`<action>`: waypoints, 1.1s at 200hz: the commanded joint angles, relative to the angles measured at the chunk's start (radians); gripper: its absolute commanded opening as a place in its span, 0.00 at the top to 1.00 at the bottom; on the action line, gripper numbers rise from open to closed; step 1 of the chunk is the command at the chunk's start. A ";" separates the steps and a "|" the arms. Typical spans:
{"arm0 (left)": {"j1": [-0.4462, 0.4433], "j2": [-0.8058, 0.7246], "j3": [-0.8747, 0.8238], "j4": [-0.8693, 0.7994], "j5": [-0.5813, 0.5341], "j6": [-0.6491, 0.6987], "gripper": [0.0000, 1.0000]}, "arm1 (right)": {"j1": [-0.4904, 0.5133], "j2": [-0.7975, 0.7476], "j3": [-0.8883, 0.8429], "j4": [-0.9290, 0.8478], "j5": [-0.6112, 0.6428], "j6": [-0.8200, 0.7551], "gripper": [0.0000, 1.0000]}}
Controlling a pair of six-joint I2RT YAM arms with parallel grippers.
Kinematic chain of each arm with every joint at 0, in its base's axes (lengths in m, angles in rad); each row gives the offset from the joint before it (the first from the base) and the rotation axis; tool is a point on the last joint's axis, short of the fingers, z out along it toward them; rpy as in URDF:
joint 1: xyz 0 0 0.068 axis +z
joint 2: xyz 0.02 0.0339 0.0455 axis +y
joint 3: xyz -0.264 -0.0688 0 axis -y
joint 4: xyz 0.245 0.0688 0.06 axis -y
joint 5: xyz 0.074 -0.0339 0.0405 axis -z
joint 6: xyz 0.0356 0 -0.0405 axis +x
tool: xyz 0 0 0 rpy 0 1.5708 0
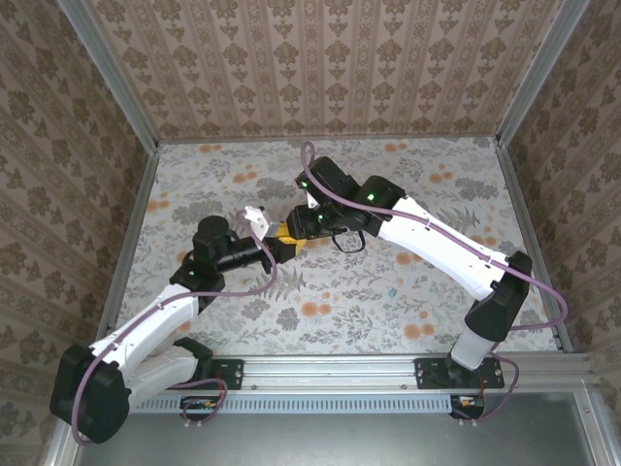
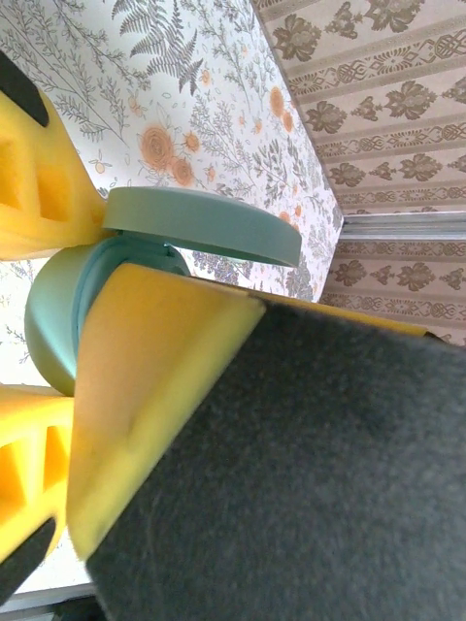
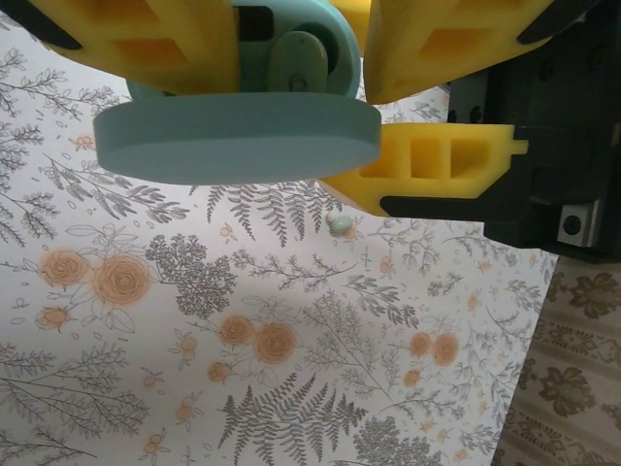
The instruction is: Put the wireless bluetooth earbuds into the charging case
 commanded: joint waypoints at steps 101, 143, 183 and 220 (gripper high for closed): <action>-0.003 -0.006 0.001 0.039 -0.017 0.016 0.90 | -0.001 -0.101 0.023 0.032 -0.024 0.003 0.61; 0.006 0.020 0.011 0.069 0.004 -0.020 0.90 | -0.047 -0.184 -0.046 0.054 -0.046 0.012 0.61; 0.042 0.020 0.020 0.076 0.049 -0.064 0.90 | -0.144 -0.278 -0.134 0.021 -0.039 0.018 0.61; 0.063 0.007 0.022 0.065 0.064 -0.084 0.90 | -0.253 -0.338 -0.242 -0.093 0.009 -0.006 0.61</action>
